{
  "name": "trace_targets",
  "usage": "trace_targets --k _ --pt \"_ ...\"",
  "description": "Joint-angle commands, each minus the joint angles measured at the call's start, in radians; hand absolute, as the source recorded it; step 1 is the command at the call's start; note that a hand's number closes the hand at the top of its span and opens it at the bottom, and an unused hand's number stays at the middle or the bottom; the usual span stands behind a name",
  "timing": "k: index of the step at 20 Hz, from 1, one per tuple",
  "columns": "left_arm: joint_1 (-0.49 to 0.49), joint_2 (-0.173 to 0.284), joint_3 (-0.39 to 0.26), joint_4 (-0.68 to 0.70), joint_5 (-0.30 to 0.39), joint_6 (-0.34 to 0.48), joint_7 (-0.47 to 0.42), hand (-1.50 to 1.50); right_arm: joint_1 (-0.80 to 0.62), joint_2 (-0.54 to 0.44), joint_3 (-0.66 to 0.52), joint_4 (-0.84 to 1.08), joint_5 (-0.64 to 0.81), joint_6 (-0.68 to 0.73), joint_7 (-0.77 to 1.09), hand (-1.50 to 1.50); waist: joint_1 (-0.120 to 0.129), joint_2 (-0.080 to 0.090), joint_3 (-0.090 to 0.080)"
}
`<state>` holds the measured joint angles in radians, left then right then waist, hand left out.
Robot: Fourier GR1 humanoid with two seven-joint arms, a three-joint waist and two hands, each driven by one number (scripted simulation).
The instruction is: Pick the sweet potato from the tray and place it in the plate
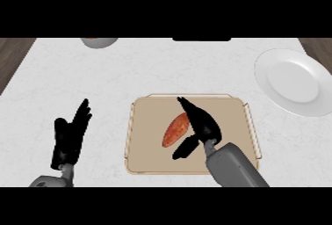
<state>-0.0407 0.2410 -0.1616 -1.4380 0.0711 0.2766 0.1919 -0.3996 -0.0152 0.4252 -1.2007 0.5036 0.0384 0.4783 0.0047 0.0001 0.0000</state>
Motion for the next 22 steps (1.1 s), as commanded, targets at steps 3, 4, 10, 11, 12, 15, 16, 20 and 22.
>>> trace_targets --k 3,4,10,11,12,15,16,20,22 --pt "0.068 -0.044 0.008 -0.059 -0.050 -0.020 0.001 0.00 -0.011 0.015 0.015 0.035 -0.002 -0.008 0.004 -1.50 0.000 0.000 0.000" --pt "0.025 -0.036 0.005 -0.098 -0.068 -0.015 0.085 0.00 0.005 0.015 -0.018 0.024 0.014 0.027 -0.011 -1.50 -0.001 -0.001 0.000" --pt "0.019 0.004 0.106 -0.008 -0.013 -0.107 -0.019 0.00 -0.032 0.015 0.010 0.068 0.087 -0.012 -0.075 1.50 -0.001 0.000 0.000" --pt "0.058 -0.038 0.057 -0.104 -0.061 -0.050 0.049 0.00 -0.016 0.015 0.017 0.130 0.097 -0.061 -0.128 1.50 0.001 0.000 0.000" --pt "0.058 -0.025 0.070 -0.107 -0.048 -0.081 0.053 0.00 0.004 0.015 0.040 0.076 0.099 -0.080 -0.108 1.50 0.000 -0.001 0.000" --pt "0.012 -0.065 0.062 -0.089 -0.084 -0.055 0.080 0.00 -0.062 0.015 -0.030 0.140 0.113 -0.067 -0.151 1.50 0.000 0.000 0.000" --pt "-0.052 -0.065 0.109 0.059 -0.055 -0.083 0.009 0.00 0.007 0.015 0.011 0.070 0.154 -0.095 -0.105 1.50 -0.006 0.000 0.000" --pt "-0.011 -0.061 0.070 -0.064 -0.093 -0.056 0.074 0.00 -0.031 -0.083 -0.047 0.074 0.185 -0.114 -0.141 1.50 -0.005 -0.001 0.000" --pt "0.032 -0.051 0.074 -0.060 -0.079 -0.082 0.038 0.00 -0.159 -0.126 -0.106 0.240 0.176 -0.098 -0.257 1.50 0.012 0.003 0.001"
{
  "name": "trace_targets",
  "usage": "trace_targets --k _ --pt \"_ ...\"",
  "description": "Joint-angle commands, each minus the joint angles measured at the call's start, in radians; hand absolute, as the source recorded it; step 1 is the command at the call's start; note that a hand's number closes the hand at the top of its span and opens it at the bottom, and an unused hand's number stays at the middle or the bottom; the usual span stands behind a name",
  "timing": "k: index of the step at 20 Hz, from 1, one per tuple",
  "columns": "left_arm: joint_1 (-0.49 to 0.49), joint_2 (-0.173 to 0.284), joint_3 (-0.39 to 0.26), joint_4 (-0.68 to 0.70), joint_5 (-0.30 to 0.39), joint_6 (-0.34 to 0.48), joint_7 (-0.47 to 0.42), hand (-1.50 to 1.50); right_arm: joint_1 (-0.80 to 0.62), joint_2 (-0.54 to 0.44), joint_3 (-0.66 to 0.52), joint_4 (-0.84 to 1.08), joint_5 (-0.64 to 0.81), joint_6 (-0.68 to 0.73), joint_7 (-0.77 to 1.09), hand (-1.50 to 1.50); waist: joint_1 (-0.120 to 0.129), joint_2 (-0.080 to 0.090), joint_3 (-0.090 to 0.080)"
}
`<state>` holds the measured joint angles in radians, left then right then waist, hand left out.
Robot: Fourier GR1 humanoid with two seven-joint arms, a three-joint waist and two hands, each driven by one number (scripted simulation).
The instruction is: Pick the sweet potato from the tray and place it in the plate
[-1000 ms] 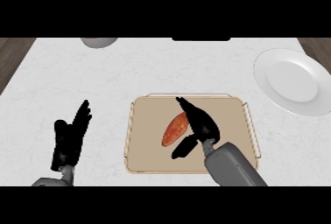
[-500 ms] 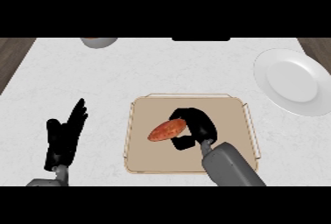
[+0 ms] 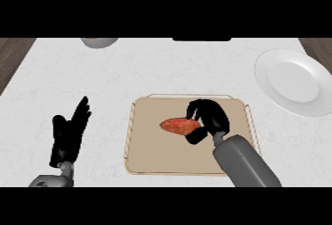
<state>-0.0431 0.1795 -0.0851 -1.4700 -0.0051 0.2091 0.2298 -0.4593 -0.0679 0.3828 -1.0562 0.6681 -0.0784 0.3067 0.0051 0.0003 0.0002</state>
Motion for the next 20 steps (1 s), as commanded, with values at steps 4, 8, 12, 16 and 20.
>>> trace_targets --k 4,8,12,16,20 --pt "0.020 -0.012 -0.012 -0.017 -0.004 -0.005 -0.007 0.00 -0.136 -0.349 -0.151 0.161 -0.017 0.080 -0.327 1.50 0.015 0.008 0.001" --pt "0.015 -0.044 -0.018 0.036 -0.021 0.010 -0.054 0.00 -0.213 -0.366 -0.187 0.213 0.030 -0.018 -0.382 1.50 0.008 0.006 0.000" --pt "-0.010 -0.053 -0.008 0.074 -0.027 0.014 -0.060 0.00 -0.164 -0.387 -0.273 0.121 -0.029 -0.093 -0.442 1.50 -0.010 0.002 0.000" --pt "0.033 -0.002 0.017 0.014 -0.006 -0.021 -0.034 0.00 -0.154 -0.411 -0.338 0.014 -0.003 -0.212 -0.326 1.50 -0.012 -0.004 -0.001" --pt "0.012 -0.027 0.009 -0.032 -0.021 0.005 0.019 0.00 -0.158 -0.437 -0.388 -0.037 -0.011 -0.166 -0.229 1.50 -0.009 -0.004 -0.001"
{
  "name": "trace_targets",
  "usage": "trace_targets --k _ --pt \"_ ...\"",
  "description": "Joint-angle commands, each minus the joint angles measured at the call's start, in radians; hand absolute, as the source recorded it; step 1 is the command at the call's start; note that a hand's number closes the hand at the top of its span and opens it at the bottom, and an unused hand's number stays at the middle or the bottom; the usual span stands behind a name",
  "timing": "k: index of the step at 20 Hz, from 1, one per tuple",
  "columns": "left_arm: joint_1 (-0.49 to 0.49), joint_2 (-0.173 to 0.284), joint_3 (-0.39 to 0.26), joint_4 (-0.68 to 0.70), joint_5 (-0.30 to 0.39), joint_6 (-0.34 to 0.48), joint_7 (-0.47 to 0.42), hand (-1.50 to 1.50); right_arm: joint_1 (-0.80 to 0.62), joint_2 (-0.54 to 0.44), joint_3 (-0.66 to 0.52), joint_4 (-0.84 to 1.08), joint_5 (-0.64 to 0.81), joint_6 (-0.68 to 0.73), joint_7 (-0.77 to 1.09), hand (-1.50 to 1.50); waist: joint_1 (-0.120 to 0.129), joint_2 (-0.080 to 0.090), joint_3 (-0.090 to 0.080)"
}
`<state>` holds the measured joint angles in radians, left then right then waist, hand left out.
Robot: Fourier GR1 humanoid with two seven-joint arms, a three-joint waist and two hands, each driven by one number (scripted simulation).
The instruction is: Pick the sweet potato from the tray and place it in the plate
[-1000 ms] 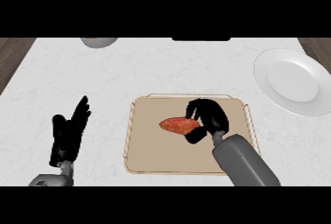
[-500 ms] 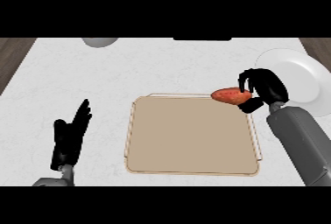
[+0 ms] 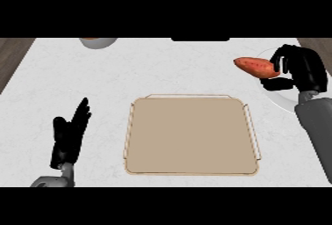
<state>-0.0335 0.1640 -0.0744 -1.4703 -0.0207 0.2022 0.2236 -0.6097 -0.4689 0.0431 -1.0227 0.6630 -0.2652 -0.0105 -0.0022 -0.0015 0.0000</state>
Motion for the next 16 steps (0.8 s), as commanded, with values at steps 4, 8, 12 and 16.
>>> trace_targets --k 4,8,12,16 --pt "0.007 0.009 0.039 0.032 0.023 -0.042 -0.051 0.00 -0.101 -0.062 -0.129 0.086 -0.024 0.027 0.064 1.50 0.011 0.003 0.000" --pt "0.042 -0.002 0.011 0.011 -0.006 -0.039 -0.051 0.00 -0.148 -0.106 -0.193 0.346 -0.016 -0.036 -0.084 1.50 0.025 0.007 0.001" --pt "0.001 -0.011 0.018 0.001 -0.009 -0.040 -0.024 0.00 -0.224 -0.128 -0.211 0.510 0.002 -0.029 -0.158 1.50 0.025 0.008 0.001" --pt "-0.004 -0.045 -0.016 -0.008 -0.034 -0.015 0.012 0.00 -0.222 -0.129 -0.222 0.660 0.036 -0.109 -0.204 1.50 0.035 0.013 0.002"
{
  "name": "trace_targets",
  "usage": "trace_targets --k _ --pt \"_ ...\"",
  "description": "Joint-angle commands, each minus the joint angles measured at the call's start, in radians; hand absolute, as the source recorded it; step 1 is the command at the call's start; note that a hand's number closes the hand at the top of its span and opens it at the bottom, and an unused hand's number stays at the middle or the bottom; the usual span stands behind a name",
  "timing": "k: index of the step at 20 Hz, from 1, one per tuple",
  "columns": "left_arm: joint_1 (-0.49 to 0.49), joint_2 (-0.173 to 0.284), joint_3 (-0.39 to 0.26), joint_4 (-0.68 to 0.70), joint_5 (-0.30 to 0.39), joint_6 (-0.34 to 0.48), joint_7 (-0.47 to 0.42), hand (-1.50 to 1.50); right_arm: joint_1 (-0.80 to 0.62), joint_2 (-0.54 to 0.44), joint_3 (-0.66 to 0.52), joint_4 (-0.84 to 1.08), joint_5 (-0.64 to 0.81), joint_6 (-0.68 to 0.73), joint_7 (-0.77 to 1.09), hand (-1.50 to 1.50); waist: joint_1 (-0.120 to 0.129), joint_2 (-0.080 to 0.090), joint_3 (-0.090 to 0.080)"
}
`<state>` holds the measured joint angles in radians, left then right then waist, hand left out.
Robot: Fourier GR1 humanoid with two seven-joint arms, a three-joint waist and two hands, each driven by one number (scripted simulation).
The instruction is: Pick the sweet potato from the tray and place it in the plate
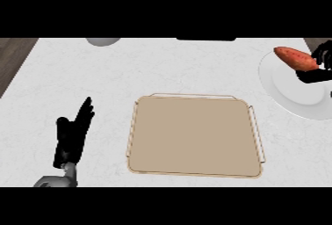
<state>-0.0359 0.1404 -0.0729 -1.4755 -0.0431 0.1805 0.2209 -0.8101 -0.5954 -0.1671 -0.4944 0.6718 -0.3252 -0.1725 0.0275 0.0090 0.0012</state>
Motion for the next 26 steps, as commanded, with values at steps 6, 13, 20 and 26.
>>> trace_targets --k 6,13,20,26 --pt "-0.020 -0.007 -0.015 -0.041 -0.004 -0.013 0.036 0.00 -0.058 -0.089 -0.022 0.282 0.026 0.120 -0.096 1.50 0.032 0.014 0.003" --pt "-0.080 -0.039 -0.024 0.050 -0.026 0.001 0.002 0.00 -0.089 -0.087 0.022 0.382 0.071 0.293 -0.078 -1.50 0.037 0.023 0.003" --pt "-0.016 -0.033 -0.020 0.011 -0.022 -0.004 -0.030 0.00 -0.049 -0.114 -0.059 0.363 -0.014 0.355 -0.331 -1.50 0.033 0.015 0.005" --pt "-0.041 -0.039 -0.011 0.023 -0.024 0.012 0.000 0.00 -0.086 -0.135 -0.294 0.365 -0.258 0.489 -0.469 -1.50 0.010 0.015 0.008"
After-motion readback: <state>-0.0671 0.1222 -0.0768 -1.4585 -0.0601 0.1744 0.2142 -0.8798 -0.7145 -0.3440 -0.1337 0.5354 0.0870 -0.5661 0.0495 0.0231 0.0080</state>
